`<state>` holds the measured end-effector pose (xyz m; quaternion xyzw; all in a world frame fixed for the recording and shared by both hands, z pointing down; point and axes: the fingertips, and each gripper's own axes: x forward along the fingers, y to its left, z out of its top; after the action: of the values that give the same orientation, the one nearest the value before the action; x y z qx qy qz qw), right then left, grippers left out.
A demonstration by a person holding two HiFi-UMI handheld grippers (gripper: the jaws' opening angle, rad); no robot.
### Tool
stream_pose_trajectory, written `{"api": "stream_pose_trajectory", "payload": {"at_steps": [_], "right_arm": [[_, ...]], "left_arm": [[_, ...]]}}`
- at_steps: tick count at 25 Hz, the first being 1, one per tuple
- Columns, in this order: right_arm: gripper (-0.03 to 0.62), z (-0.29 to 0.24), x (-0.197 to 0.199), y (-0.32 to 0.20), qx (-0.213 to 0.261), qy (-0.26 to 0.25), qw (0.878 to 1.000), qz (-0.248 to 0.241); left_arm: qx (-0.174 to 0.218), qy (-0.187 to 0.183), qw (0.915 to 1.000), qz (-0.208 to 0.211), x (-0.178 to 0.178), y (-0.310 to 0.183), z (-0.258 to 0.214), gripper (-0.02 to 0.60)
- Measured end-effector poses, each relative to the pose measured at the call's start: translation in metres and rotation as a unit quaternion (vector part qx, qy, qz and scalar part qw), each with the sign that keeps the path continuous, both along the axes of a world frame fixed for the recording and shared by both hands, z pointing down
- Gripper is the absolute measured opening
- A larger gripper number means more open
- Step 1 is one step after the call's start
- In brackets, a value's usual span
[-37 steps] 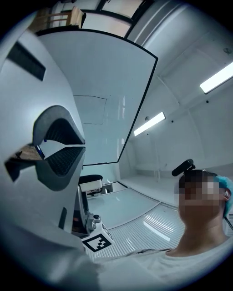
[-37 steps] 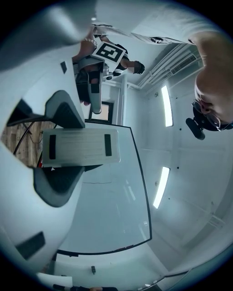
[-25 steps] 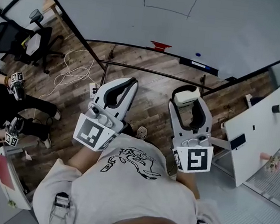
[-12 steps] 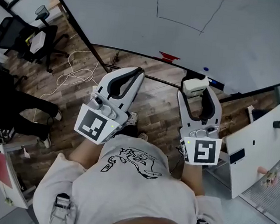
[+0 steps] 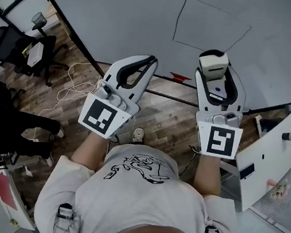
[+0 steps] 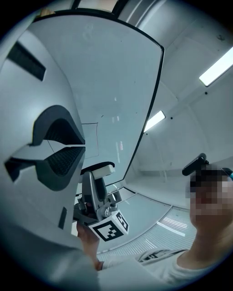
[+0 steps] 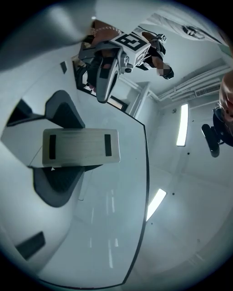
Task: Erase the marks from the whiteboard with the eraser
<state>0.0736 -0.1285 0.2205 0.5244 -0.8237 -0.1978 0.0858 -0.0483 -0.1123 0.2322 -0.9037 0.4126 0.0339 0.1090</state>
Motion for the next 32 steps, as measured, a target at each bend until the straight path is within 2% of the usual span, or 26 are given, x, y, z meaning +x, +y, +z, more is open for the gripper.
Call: {"api": "stream_pose_trajectory", "payload": {"at_steps": [7,18,26,32], "right_arm": [[0.258,-0.03,-0.019,-0.06,0.031,0.054,0.997,0.052],[0.258,-0.068,-0.015,-0.126,0.05,0.089,0.991,0.088],[0.258,-0.067,-0.015,-0.142,0.045,0.105,0.987,0.11],[0.256,-0.052,-0.034,-0.145,0.04,0.129,0.985,0.108]], "left_arm": [[0.007,-0.003,0.9999,0.015,-0.019,-0.045,-0.011,0.032],[0.024,-0.001,0.9996,0.011,-0.024,-0.085,-0.026,0.032],[0.027,0.0,0.9996,0.009,-0.025,-0.094,-0.026,0.032],[0.02,0.001,0.9998,0.0,-0.033,-0.094,-0.017,0.032]]}}
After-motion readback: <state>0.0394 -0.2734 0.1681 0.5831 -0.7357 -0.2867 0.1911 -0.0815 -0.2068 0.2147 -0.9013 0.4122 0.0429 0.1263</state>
